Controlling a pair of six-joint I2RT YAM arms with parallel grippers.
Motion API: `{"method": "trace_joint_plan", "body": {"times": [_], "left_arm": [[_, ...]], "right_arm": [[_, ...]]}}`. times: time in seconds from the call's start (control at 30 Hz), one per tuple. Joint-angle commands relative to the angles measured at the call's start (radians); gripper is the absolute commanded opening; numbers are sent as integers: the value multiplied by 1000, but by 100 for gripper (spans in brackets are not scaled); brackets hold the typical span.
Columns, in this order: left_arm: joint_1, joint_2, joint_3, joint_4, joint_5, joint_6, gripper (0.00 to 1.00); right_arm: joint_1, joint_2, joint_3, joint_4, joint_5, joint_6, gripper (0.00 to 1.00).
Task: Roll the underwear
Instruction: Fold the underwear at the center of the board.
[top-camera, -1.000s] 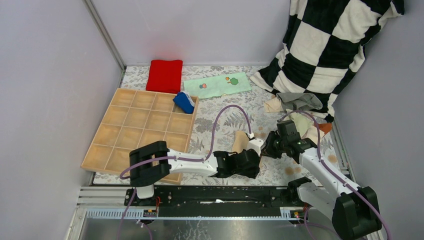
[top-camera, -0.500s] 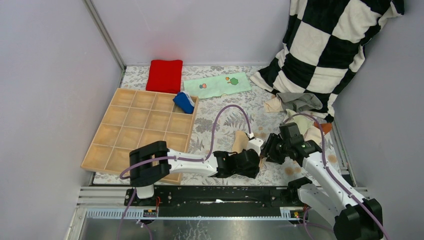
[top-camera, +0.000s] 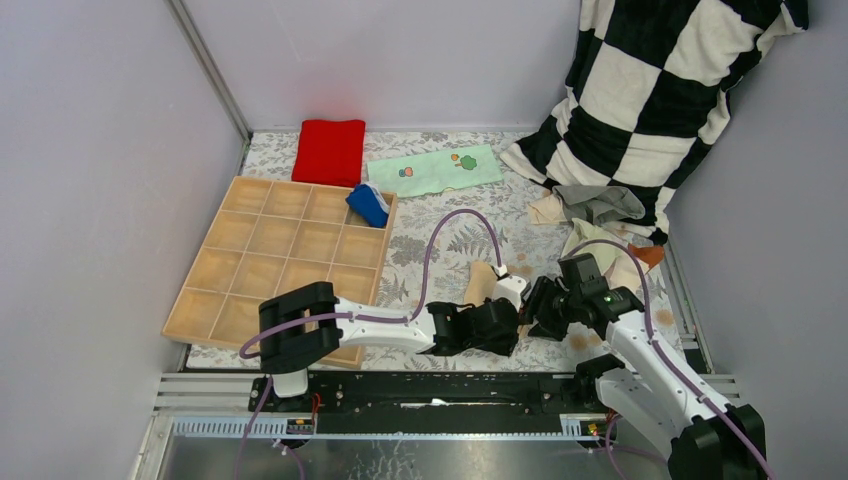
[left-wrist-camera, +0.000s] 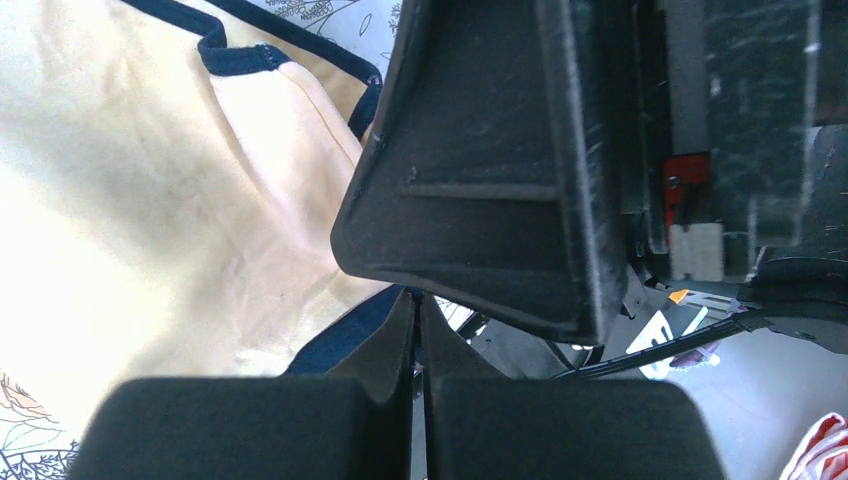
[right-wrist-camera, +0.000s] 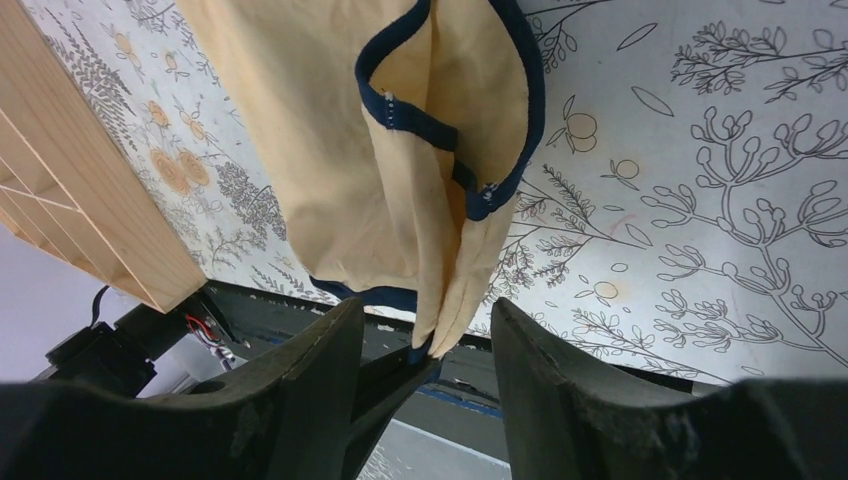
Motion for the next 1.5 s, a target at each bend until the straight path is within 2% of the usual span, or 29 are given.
{"method": "trace_joint_plan", "body": {"times": [0.0,0.13,0.23,0.5,0.57,0.73,0.83,0.9,0.93,1.07,1.17,1.47], "left_arm": [[-3,15,25,22,-24,12,0],[-4,20,32,20,-23,13,0],[-4,18,35,22,-21,16,0],[-3,-10,15,32,-29,24,0],[1,-22,9,32,-29,22,2],[31,-105,-35,30,-49,6,27],[56,-179,-84,25,-85,0,34],[74,-214,-118,21,-97,0,35],[82,-222,-134,18,-101,-1,35],[92,-200,-166,7,-97,0,16],[92,-165,-182,35,-61,-10,8],[86,-64,-177,87,-15,-19,4]], "right_arm": [[6,25,-13,27,-58,5,57],[6,39,-26,51,-62,6,51],[6,62,-43,81,-65,7,42],[6,71,-59,112,-37,10,7],[6,67,-61,114,-35,12,0],[6,59,-61,114,-31,13,0],[6,55,-61,114,-31,14,0],[6,56,-60,114,-31,12,0],[6,56,-60,114,-30,13,0],[6,53,-59,114,-31,12,0],[6,52,-57,114,-31,12,0],[6,48,-56,114,-31,12,0]]}}
